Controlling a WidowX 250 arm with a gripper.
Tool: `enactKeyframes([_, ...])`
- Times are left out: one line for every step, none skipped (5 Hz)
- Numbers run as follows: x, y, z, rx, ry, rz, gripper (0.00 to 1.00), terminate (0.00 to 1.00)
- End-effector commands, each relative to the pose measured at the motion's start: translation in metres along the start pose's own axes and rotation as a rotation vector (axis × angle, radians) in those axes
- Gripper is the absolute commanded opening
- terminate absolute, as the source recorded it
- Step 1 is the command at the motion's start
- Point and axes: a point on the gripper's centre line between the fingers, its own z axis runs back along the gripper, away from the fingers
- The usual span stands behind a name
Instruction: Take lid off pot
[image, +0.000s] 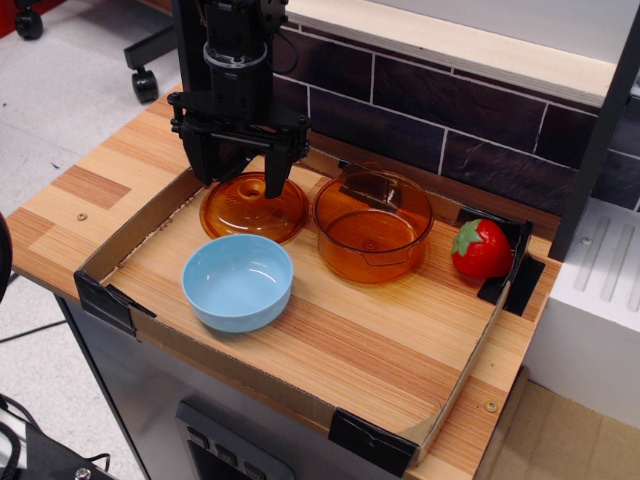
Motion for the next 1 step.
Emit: enactKeyframes([0.0054,0.0031,0.0216,0.0,-0.064,-0.005,1.0,1.0])
